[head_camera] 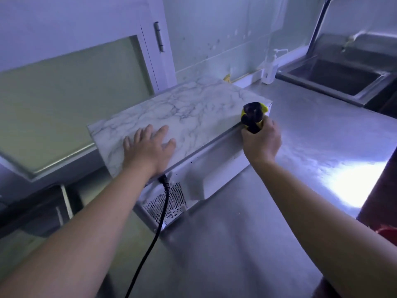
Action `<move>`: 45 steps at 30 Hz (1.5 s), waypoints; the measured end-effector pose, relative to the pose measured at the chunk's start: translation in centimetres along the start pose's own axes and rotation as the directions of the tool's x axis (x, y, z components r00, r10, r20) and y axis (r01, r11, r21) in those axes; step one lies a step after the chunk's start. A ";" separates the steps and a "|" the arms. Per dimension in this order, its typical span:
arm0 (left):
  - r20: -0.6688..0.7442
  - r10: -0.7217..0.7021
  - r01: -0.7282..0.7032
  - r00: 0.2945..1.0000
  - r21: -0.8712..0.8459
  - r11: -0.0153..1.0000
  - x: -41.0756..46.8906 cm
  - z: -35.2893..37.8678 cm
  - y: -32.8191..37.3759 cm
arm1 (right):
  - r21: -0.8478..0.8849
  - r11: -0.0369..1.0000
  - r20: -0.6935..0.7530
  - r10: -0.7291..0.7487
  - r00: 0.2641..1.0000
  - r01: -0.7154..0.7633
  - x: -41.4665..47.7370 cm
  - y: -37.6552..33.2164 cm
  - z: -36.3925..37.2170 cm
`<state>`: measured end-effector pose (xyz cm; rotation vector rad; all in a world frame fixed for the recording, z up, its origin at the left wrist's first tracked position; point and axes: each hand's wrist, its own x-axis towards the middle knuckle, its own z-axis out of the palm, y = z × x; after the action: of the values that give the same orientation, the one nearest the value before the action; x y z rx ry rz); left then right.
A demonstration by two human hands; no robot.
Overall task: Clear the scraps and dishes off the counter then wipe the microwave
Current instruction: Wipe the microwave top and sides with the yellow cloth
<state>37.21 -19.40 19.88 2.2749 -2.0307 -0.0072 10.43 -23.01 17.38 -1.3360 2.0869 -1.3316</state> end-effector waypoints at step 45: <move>-0.054 -0.014 0.011 0.998 -0.060 0.998 0.3 0.0 0.4 | 0.205 0.901 -0.032 -0.384 0.923 0.382 -24.1 9.0 12.2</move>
<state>36.80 -19.77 19.92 2.2276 -1.9625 -0.0074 26.09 -8.14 -1.18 -1.7122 1.6718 -1.6406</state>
